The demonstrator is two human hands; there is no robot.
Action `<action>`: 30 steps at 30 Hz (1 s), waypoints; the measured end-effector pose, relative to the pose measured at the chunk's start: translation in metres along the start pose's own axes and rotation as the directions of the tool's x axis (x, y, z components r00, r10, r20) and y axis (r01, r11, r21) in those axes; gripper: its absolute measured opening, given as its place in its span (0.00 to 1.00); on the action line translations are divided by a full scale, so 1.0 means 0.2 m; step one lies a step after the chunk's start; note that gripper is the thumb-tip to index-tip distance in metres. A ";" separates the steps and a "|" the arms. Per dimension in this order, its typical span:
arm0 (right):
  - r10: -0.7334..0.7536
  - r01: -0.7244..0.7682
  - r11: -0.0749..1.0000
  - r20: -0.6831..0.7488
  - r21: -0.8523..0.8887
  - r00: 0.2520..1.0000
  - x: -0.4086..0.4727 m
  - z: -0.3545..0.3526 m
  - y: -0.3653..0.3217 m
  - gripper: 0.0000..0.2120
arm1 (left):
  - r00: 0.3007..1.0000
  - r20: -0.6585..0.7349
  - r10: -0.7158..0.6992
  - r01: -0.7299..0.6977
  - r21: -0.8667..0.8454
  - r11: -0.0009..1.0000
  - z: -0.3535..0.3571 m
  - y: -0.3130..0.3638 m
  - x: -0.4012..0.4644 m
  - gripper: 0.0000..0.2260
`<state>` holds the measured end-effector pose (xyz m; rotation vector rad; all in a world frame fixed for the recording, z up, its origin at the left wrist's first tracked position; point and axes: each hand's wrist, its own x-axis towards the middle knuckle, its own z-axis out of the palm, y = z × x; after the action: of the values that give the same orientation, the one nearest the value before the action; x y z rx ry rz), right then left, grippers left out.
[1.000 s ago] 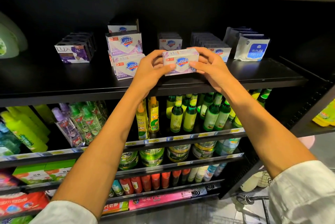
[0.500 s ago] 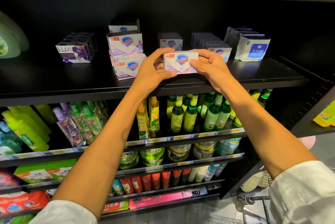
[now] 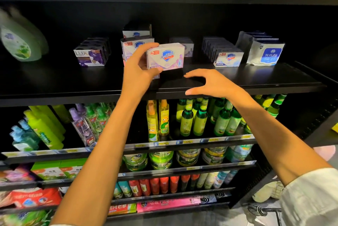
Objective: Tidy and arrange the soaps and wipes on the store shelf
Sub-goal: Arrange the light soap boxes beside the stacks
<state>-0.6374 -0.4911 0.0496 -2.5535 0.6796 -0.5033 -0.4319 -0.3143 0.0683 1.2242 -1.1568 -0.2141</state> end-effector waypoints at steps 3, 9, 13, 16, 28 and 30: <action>-0.042 0.043 0.998 0.027 -0.043 0.999 0.00 0.01 0.01 0.31 | 0.999 -0.032 0.021 -0.018 0.108 0.994 -0.11 0.00 0.04 0.26; -0.058 0.060 0.996 0.021 -0.066 0.998 0.01 0.02 0.03 0.30 | 0.994 -0.082 0.067 -0.038 0.308 0.950 -0.22 -0.05 0.08 0.26; -0.047 0.049 0.997 0.027 -0.056 0.999 0.01 0.01 0.02 0.30 | 0.993 -0.074 0.087 -0.050 0.405 0.913 -0.22 -0.09 0.09 0.26; -0.038 0.040 0.998 0.030 -0.044 0.999 0.01 0.01 0.02 0.30 | 0.990 -0.075 0.115 -0.061 0.513 0.856 -0.23 -0.13 0.09 0.28; -0.037 0.039 0.998 0.025 -0.048 0.999 0.01 0.01 0.01 0.30 | 0.986 -0.124 0.108 -0.019 0.569 0.822 -0.22 -0.18 0.13 0.27; -0.036 0.037 0.998 0.026 -0.046 0.999 0.01 0.01 0.01 0.30 | 0.986 -0.127 0.104 -0.013 0.572 0.820 -0.23 -0.17 0.12 0.29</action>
<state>-0.6362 -0.4924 0.0468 -2.6154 0.6436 -0.4715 -0.3707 -0.3166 0.0598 1.6936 -1.1580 0.2990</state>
